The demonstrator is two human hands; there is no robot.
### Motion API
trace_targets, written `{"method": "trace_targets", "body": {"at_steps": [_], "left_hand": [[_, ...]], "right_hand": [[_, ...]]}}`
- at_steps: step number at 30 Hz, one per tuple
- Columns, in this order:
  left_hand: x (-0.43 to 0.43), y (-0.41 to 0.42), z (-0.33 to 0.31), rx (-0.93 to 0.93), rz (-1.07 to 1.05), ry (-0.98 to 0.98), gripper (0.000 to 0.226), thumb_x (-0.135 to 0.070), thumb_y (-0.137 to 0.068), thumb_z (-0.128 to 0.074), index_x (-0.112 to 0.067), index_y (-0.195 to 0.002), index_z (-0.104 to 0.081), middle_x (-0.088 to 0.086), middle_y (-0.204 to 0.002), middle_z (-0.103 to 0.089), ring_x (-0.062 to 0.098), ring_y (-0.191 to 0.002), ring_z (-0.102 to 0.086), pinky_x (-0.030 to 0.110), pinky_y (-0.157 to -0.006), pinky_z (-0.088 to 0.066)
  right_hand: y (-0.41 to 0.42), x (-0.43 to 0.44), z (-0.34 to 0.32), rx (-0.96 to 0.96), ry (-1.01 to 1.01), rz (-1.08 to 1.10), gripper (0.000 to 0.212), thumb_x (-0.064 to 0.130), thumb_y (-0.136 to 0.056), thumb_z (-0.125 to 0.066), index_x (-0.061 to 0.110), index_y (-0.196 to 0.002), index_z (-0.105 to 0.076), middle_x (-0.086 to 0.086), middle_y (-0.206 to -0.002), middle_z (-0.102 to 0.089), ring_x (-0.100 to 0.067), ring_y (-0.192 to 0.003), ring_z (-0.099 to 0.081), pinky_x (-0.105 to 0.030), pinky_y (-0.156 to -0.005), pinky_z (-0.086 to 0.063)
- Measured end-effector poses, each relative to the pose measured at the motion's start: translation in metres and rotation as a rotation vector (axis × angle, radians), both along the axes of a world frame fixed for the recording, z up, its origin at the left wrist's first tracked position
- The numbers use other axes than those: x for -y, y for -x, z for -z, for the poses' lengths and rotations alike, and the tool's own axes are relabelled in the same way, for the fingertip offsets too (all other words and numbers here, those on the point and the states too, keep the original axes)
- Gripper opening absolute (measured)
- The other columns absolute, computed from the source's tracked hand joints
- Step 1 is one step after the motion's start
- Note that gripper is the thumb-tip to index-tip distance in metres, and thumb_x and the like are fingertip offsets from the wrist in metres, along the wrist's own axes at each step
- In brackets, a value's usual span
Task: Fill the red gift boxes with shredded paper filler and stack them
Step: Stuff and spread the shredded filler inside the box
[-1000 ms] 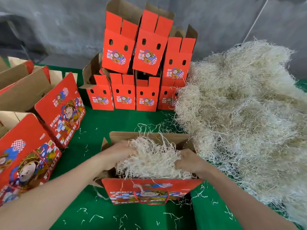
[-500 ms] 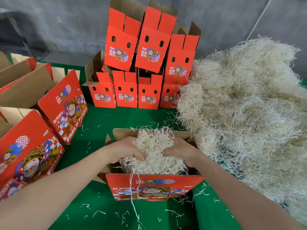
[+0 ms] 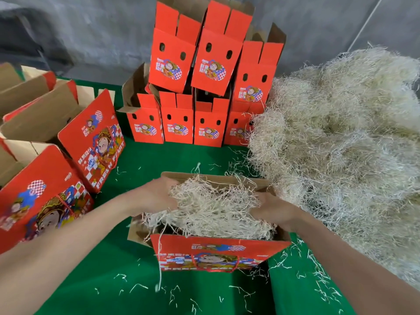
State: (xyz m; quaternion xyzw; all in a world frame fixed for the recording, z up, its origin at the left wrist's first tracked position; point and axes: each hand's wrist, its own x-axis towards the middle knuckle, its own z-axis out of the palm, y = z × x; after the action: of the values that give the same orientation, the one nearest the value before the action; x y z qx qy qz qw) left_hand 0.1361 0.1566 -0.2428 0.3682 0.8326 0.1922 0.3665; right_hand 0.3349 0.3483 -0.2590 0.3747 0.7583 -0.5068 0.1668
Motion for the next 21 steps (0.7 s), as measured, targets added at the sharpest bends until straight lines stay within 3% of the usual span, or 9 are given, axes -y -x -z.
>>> {"method": "trace_targets", "body": {"at_steps": [3, 6, 8, 11, 14, 17, 19, 20, 21], "left_hand": [[-0.008, -0.004, 0.004, 0.335, -0.163, -0.066, 0.084, -0.013, -0.078, -0.069, -0.011, -0.146, -0.019, 0.007, -0.152, -0.022, 0.024, -0.137, -0.026, 0.038, -0.111, -0.023], [-0.019, -0.017, 0.007, 0.645, -0.239, -0.073, 0.100, -0.024, -0.067, -0.079, -0.014, -0.146, -0.018, 0.008, -0.150, -0.024, 0.021, -0.137, -0.023, 0.039, -0.111, -0.019], [-0.027, -0.024, 0.012, 0.732, -0.231, -0.077, 0.112, -0.026, -0.054, -0.085, -0.013, -0.145, -0.021, 0.010, -0.150, -0.027, 0.020, -0.137, -0.024, 0.039, -0.113, -0.016], [-0.034, -0.031, 0.021, 0.687, -0.205, -0.039, 0.123, -0.023, -0.048, -0.085, -0.017, -0.149, -0.015, 0.008, -0.152, -0.025, 0.024, -0.141, -0.018, 0.049, -0.116, -0.005], [-0.034, -0.028, 0.028, 0.674, -0.180, -0.036, 0.103, -0.021, -0.046, -0.088, -0.015, -0.137, -0.039, 0.006, -0.138, -0.047, 0.024, -0.135, -0.032, 0.050, -0.115, -0.011], [-0.031, -0.017, 0.028, 0.771, -0.317, -0.096, 0.057, -0.014, -0.053, -0.081, -0.007, -0.102, -0.053, -0.001, -0.112, -0.053, 0.018, -0.114, -0.045, 0.042, -0.108, -0.029], [-0.028, -0.013, 0.025, 0.909, -0.397, -0.147, 0.034, -0.006, -0.052, -0.071, -0.006, -0.082, -0.053, 0.004, -0.094, -0.053, 0.020, -0.084, -0.059, 0.031, -0.077, -0.052], [-0.027, -0.013, 0.024, 0.904, -0.412, -0.164, 0.023, -0.003, -0.058, -0.066, -0.006, -0.077, -0.052, 0.003, -0.091, -0.052, 0.017, -0.075, -0.060, 0.025, -0.061, -0.052], [-0.027, -0.013, 0.024, 0.855, -0.413, -0.149, 0.014, 0.001, -0.068, -0.061, -0.006, -0.074, -0.050, 0.002, -0.093, -0.051, 0.014, -0.075, -0.056, 0.025, -0.056, -0.048]], "right_hand": [[0.002, -0.001, -0.004, -0.043, 0.177, 0.036, 0.106, 0.023, -0.066, -0.079, 0.023, -0.149, -0.013, -0.007, -0.152, -0.023, -0.022, -0.138, -0.024, -0.042, -0.115, -0.014], [0.011, 0.006, -0.004, -0.067, 0.231, 0.048, 0.113, 0.019, -0.064, -0.081, 0.030, -0.148, -0.006, -0.005, -0.152, -0.020, -0.023, -0.140, -0.020, -0.043, -0.115, -0.010], [0.020, 0.013, -0.001, -0.059, 0.235, 0.033, 0.114, 0.015, -0.068, -0.079, 0.027, -0.148, 0.000, -0.004, -0.153, -0.013, -0.024, -0.141, -0.016, -0.045, -0.115, -0.011], [0.030, 0.023, 0.005, -0.034, 0.170, 0.047, 0.107, 0.005, -0.075, -0.073, 0.022, -0.148, 0.004, -0.007, -0.153, -0.015, -0.025, -0.139, -0.018, -0.041, -0.111, -0.019], [0.030, 0.021, 0.011, -0.022, 0.025, 0.027, 0.090, -0.007, -0.081, -0.056, 0.016, -0.149, 0.000, -0.016, -0.141, -0.036, -0.029, -0.129, -0.038, -0.029, -0.101, -0.034], [0.023, 0.019, 0.013, -0.029, -0.048, 0.040, 0.078, -0.003, -0.084, -0.053, 0.016, -0.148, -0.011, -0.013, -0.096, -0.061, -0.028, -0.096, -0.062, -0.030, -0.089, -0.049], [0.019, 0.013, 0.006, -0.014, -0.050, 0.039, 0.071, 0.003, -0.083, -0.058, 0.012, -0.144, -0.021, -0.005, -0.078, -0.055, -0.017, -0.076, -0.062, -0.025, -0.069, -0.053], [0.018, 0.010, 0.002, -0.012, -0.011, 0.027, 0.071, 0.008, -0.080, -0.064, 0.008, -0.139, -0.025, -0.007, -0.086, -0.056, -0.015, -0.080, -0.059, -0.025, -0.071, -0.051], [0.017, 0.011, -0.003, -0.016, 0.040, 0.019, 0.081, 0.019, -0.072, -0.074, 0.005, -0.136, -0.026, -0.011, -0.105, -0.055, -0.017, -0.095, -0.056, -0.029, -0.084, -0.048]]}}
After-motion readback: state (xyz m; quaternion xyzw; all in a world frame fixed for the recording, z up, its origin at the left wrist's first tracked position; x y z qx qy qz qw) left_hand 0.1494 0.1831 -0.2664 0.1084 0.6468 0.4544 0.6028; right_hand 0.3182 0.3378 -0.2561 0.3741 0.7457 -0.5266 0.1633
